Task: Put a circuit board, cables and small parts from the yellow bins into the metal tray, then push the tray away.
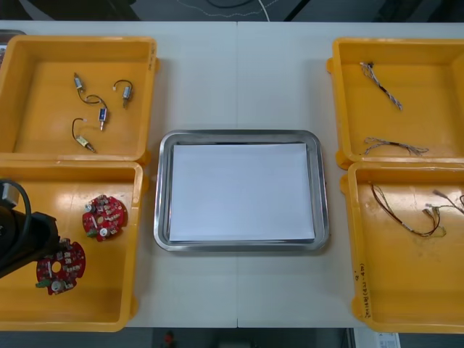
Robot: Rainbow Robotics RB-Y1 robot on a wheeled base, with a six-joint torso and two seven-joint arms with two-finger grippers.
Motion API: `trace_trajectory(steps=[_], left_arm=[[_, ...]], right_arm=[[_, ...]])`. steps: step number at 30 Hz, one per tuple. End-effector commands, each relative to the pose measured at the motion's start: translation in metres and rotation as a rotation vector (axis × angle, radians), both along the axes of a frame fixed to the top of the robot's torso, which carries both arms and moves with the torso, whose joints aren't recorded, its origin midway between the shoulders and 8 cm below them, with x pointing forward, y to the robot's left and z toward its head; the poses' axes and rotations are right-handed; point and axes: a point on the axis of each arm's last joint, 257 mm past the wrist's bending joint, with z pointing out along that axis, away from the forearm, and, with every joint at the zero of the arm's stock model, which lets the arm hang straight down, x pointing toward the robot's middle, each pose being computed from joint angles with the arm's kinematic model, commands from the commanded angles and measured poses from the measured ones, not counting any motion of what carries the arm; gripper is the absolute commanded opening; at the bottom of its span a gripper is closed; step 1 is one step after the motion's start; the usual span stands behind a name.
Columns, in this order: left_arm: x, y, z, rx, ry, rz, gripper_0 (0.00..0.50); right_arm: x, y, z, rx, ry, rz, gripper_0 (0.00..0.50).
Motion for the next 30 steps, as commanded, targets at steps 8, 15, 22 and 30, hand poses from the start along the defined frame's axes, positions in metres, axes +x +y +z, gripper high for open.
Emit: trace_trajectory(steps=[8,15,22,30], left_arm=[[0.037,-0.043,0.089,0.027,-0.097,-0.265,0.000],[0.049,-0.092,0.097,0.058,-0.108,-0.426,0.000],[0.051,-0.140,0.099,0.101,-0.103,-0.577,0.000],[0.056,-0.181,0.099,0.101,-0.108,-0.659,0.000]], right_arm=[[0.040,0.024,0.084,-0.102,-0.209,0.195,0.000],[0.038,0.028,0.094,-0.118,-0.208,0.246,0.000],[0.034,0.031,0.093,-0.130,-0.190,0.281,0.000],[0.030,0.034,0.088,-0.140,-0.164,0.316,0.000]])
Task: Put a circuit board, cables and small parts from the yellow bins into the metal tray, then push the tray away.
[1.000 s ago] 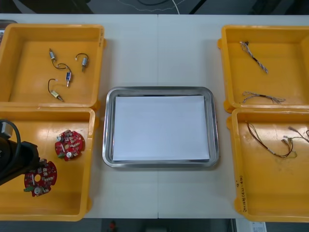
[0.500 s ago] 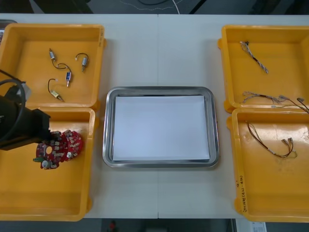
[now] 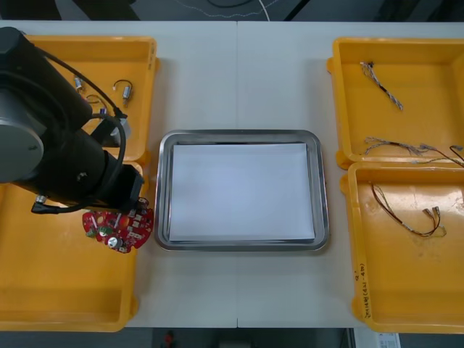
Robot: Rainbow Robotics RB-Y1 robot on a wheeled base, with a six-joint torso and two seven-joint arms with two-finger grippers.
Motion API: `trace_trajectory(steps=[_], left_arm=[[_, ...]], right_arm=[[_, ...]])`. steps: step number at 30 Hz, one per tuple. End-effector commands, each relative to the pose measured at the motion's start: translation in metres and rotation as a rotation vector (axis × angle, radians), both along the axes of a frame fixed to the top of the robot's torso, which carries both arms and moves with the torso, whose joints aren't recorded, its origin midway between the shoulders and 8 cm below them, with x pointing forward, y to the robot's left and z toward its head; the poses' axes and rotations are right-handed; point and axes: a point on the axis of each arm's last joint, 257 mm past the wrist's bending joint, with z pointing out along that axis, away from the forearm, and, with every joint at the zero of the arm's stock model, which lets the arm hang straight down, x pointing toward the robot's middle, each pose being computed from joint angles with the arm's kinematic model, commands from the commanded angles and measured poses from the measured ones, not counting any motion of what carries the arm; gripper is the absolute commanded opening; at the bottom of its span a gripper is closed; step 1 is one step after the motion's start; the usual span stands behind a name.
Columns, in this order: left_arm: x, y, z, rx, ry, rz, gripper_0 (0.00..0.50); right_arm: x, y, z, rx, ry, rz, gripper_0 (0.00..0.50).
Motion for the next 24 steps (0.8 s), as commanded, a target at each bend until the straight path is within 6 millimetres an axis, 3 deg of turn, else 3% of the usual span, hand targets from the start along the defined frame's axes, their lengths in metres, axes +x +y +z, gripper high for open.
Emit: trace_trajectory(steps=[1,15,24], left_arm=[[0.012,-0.034,0.012,-0.008,-0.033,-0.034,0.000],[0.055,-0.110,-0.030,0.006,-0.053,-0.080,0.000],[0.072,-0.117,-0.068,0.011,-0.057,-0.090,0.000]], right_arm=[[-0.002,0.001,0.010,-0.078,-0.015,0.079,0.000],[-0.005,0.006,0.001,-0.097,0.011,0.118,0.000],[-0.004,0.004,0.001,-0.101,0.009,0.111,0.000]])
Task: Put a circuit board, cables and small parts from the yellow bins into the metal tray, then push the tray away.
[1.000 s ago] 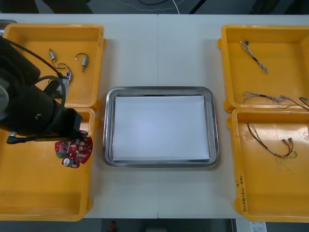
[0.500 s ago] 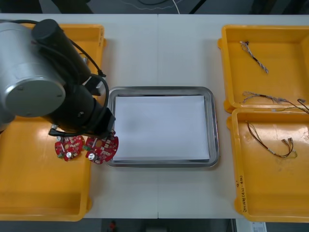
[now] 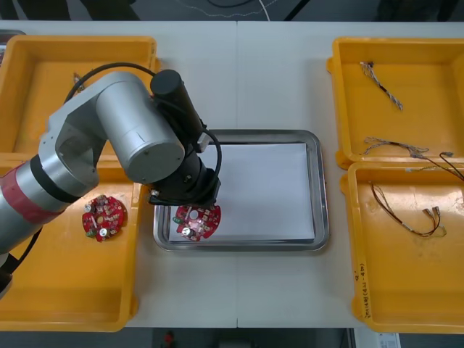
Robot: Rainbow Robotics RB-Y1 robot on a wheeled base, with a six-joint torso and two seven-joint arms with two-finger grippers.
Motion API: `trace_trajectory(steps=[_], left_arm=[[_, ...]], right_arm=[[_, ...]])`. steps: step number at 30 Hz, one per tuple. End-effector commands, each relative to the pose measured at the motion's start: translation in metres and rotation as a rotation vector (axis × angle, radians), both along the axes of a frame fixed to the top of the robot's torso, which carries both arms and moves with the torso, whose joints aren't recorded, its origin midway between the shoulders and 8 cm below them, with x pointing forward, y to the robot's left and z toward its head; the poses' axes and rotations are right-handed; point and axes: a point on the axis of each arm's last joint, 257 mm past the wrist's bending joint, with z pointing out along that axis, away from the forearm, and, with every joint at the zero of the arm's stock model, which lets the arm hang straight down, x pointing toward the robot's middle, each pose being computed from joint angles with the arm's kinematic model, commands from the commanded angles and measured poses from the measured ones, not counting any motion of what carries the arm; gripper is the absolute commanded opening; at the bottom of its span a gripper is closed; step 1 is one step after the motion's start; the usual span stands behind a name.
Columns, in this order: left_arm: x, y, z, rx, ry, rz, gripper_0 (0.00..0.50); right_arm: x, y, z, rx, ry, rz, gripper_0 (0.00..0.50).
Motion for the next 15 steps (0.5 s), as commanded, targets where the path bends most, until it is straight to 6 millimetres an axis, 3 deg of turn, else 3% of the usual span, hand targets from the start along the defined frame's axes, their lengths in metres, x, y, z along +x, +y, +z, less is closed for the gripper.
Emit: trace_trajectory(steps=[1,5,15], left_arm=[[0.016,-0.016,-0.001,0.002,-0.061,-0.025,0.000],[0.025,-0.013,-0.011,0.012,-0.071,-0.020,0.001],[0.029,-0.009,-0.012,0.025,-0.081,-0.026,0.005]], right_arm=[[0.001,-0.003,0.009,-0.064,-0.021,0.030,0.000],[0.001,-0.003,0.009,-0.065,-0.021,0.032,0.000],[0.003,-0.009,0.008,-0.070,-0.023,0.007,0.000]])
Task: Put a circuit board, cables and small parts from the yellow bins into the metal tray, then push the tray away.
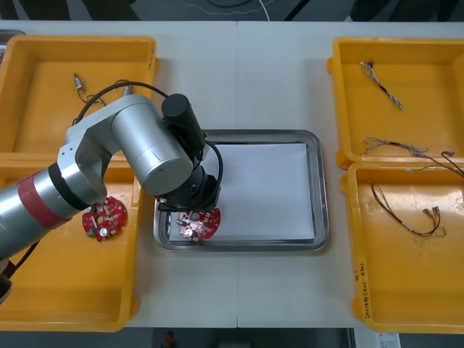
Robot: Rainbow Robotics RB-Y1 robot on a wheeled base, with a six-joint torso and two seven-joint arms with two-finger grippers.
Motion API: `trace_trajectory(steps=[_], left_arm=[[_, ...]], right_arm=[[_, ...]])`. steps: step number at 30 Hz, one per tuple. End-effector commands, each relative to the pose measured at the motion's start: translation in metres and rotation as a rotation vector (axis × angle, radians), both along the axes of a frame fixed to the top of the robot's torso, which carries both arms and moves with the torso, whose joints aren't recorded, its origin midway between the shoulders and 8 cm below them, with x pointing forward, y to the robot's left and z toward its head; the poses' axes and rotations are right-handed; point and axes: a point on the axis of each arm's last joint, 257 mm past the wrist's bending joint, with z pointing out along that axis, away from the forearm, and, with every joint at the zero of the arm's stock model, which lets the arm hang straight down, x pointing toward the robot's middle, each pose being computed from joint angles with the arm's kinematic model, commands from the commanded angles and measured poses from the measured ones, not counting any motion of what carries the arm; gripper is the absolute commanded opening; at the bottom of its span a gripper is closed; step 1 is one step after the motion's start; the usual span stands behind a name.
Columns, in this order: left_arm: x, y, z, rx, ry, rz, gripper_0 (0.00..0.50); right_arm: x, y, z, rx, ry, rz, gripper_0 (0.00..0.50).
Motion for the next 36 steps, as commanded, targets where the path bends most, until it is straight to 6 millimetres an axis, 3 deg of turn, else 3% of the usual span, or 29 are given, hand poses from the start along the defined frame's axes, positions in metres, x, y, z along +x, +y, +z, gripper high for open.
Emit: trace_trajectory(steps=[1,2,3,4,5,13,20,28,36], left_arm=[[0.012,-0.013,0.020,0.008,-0.062,-0.053,0.014],[0.012,-0.013,0.020,0.008,-0.062,-0.053,0.212],[0.012,-0.013,0.020,0.009,-0.062,-0.053,0.356],[0.012,-0.013,0.020,0.009,-0.062,-0.053,0.451],[0.013,-0.013,0.020,0.008,-0.064,-0.052,0.500],[0.016,-0.001,0.031,0.017,-0.052,-0.017,0.500],[0.017,0.013,0.068,0.005,-0.051,0.038,0.500],[0.011,0.037,0.100,0.017,-0.037,0.106,0.500],[0.017,0.050,0.139,-0.041,-0.091,0.148,0.500]], right_arm=[[0.001,-0.006,0.007,-0.060,-0.013,0.018,0.000],[0.001,-0.007,0.007,-0.061,-0.012,0.019,0.000],[0.001,-0.007,0.007,-0.061,-0.010,0.020,0.000],[0.001,-0.006,0.006,-0.057,-0.006,0.021,0.000],[0.000,-0.007,0.005,-0.056,-0.001,0.020,0.000],[0.000,-0.007,0.003,-0.052,0.007,0.019,0.000],[0.000,0.000,0.005,-0.060,0.004,0.054,0.000],[0.002,0.035,0.019,-0.103,-0.016,0.202,0.000],[-0.003,0.090,0.023,-0.125,0.001,0.403,0.000]])
